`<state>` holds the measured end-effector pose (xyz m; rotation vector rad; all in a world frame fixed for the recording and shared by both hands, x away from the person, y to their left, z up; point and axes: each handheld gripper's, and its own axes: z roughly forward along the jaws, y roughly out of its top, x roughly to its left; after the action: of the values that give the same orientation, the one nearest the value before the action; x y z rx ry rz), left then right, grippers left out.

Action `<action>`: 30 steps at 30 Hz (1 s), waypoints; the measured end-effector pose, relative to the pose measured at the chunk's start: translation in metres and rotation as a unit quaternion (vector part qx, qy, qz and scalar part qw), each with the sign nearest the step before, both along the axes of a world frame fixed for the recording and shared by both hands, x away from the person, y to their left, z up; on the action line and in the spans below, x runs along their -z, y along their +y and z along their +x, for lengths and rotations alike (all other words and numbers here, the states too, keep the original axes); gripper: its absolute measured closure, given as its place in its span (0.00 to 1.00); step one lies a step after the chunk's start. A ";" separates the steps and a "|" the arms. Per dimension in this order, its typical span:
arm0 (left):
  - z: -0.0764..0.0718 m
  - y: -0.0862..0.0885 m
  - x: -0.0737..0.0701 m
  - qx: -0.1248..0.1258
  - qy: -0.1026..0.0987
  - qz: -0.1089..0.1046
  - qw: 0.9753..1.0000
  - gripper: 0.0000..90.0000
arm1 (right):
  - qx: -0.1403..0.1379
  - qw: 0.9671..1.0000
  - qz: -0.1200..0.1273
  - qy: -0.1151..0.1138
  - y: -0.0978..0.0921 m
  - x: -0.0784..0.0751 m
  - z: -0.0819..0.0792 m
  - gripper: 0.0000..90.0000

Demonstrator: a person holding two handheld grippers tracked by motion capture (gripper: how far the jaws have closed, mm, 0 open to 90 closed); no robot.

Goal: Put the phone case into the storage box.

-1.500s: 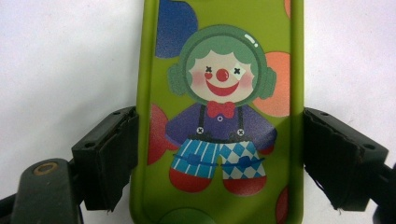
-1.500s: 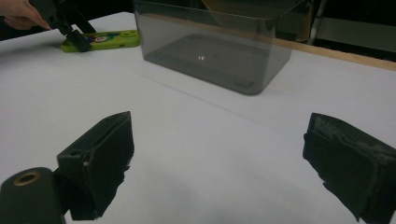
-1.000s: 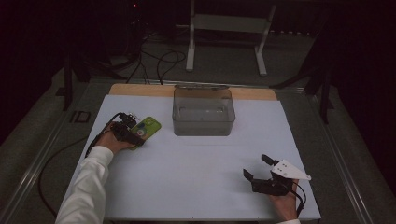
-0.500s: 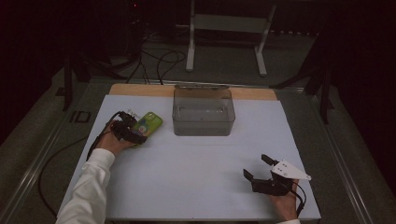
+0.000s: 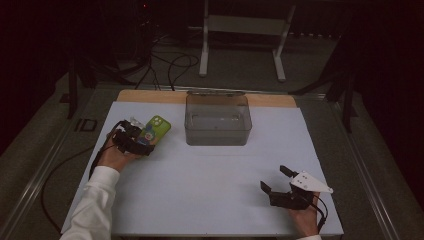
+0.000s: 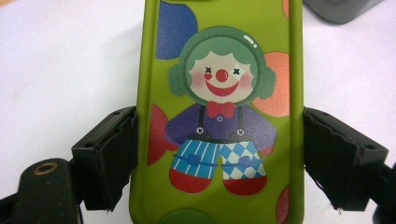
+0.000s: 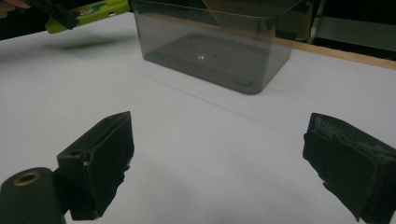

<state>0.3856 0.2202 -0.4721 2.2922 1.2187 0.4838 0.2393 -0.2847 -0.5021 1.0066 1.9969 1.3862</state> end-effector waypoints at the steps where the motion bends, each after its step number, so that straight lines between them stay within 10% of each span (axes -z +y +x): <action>1: -0.002 0.000 -0.002 -0.001 -0.001 0.001 1.000 0.18 | 0.000 1.000 0.000 0.000 0.000 0.000 0.000 0.10; 30: -0.070 -0.022 -0.014 -0.017 -0.093 -0.049 0.994 0.18 | 0.004 1.000 0.001 0.011 0.000 0.002 0.002 0.10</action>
<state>0.3153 0.1981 -0.4584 2.0962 1.1641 0.6199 0.2410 -0.2844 -0.5036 1.0329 2.0050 1.3791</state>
